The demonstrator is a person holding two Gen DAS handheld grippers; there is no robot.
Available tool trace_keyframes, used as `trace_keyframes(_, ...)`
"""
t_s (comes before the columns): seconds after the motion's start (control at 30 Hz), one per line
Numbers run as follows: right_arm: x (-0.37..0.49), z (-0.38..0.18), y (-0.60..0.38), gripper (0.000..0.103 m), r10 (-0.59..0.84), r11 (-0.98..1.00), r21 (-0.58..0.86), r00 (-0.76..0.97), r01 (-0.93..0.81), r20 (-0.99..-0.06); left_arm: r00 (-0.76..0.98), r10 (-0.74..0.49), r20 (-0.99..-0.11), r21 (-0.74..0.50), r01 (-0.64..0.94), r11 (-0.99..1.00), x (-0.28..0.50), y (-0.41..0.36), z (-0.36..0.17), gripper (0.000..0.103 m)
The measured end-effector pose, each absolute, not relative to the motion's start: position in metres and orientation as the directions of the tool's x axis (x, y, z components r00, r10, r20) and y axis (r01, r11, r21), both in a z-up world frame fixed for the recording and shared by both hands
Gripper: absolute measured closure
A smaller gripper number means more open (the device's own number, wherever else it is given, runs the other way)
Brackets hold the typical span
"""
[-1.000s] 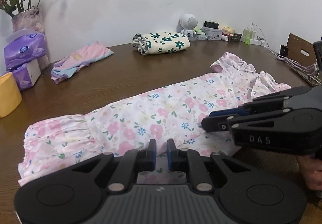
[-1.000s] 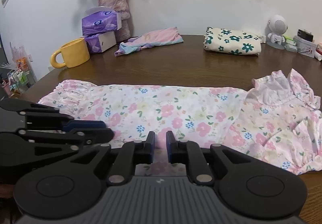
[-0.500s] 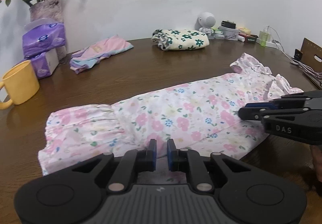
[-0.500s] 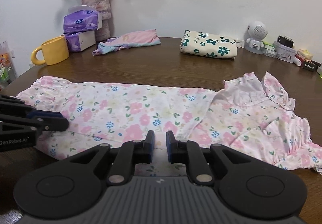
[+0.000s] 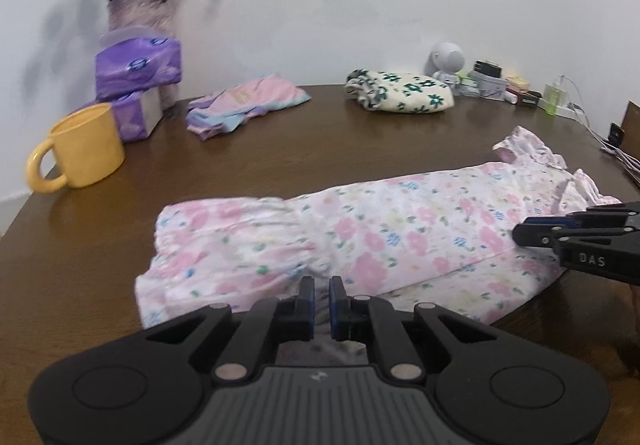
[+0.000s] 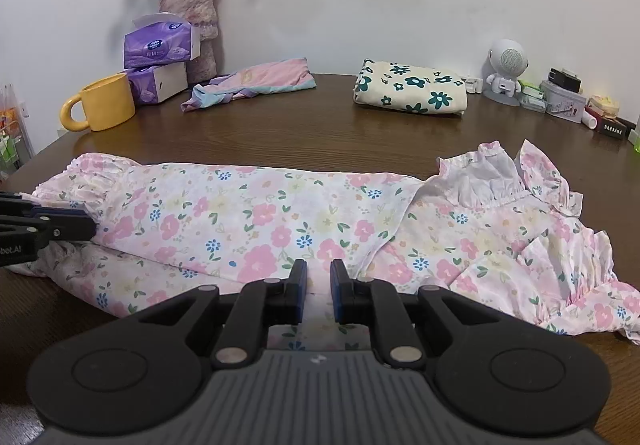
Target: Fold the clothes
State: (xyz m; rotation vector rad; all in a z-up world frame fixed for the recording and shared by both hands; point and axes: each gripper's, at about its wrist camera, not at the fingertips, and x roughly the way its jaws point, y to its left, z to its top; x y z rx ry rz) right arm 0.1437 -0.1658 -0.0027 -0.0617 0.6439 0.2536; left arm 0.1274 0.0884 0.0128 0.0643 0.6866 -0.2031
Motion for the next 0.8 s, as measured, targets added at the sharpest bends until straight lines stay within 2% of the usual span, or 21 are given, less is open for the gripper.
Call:
trace_keyframes(0.43,0.144,-0.003,-0.166,0.091,0.212,0.968,0.021,0.771,-0.250,-0.600,0.763,-0.074,-0.642,0.009,0.105,0.994,0.118,0.113,0.011,0.095)
trace_keyframes(0.8,0.143,-0.003,-0.164,0.091,0.209,0.969,0.017,0.774,-0.248,-0.598,0.766,-0.093,-0.636,-0.063,0.068,0.996,0.108,0.133,0.012,0.096)
